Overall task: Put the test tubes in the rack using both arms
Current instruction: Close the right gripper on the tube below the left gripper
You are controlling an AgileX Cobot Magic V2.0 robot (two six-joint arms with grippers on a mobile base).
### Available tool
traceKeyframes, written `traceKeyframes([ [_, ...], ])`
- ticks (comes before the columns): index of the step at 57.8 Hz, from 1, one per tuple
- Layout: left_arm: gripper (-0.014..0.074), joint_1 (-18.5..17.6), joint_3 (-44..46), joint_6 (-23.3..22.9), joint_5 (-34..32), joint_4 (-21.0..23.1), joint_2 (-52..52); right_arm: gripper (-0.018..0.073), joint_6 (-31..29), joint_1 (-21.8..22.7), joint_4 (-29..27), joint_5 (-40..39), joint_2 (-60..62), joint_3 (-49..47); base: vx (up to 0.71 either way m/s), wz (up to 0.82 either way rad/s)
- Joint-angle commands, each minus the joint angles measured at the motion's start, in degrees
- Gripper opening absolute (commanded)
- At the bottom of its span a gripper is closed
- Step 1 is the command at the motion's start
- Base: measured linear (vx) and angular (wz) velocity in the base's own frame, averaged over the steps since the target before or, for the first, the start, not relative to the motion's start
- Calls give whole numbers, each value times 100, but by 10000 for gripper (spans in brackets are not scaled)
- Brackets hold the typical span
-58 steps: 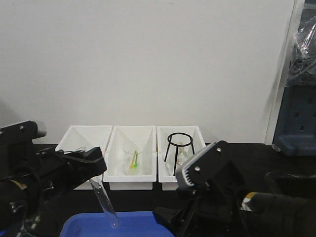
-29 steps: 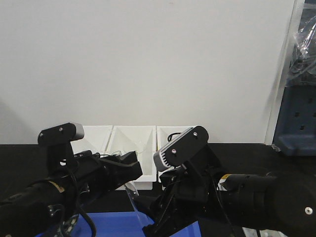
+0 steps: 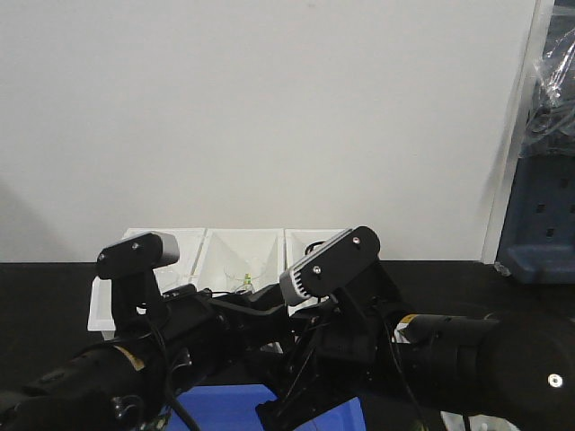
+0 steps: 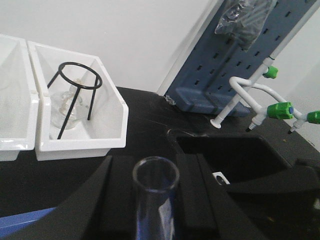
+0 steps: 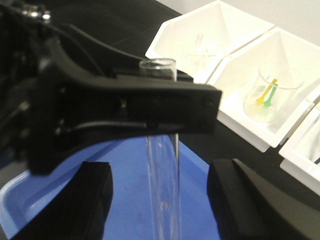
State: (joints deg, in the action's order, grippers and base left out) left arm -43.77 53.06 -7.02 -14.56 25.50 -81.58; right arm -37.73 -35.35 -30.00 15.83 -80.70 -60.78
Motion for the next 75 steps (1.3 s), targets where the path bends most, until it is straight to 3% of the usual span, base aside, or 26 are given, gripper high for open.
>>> traceKeyframes([
  [1,-6,-80,212,-62,-463,-51,198,485,-40,-3,-176,-366,67,-200,0,0],
  [11,-6,-125,212,-62,-435,-352,198,484,-40,-3,-178,-396,-45,-200,0,0],
  [46,-6,-125,212,111,-224,-345,198,345,-40,-3,-165,-478,-45,-200,0,0],
  [56,-6,-125,212,111,-182,-345,192,239,-40,-3,-165,-497,-45,-200,0,0],
  [71,-5,-114,212,111,-600,-339,-5,-7,-40,-3,-127,-904,-45,-200,0,0],
  [75,-5,-114,212,111,-699,-339,-113,-15,-45,-3,-117,-937,-45,-200,0,0],
])
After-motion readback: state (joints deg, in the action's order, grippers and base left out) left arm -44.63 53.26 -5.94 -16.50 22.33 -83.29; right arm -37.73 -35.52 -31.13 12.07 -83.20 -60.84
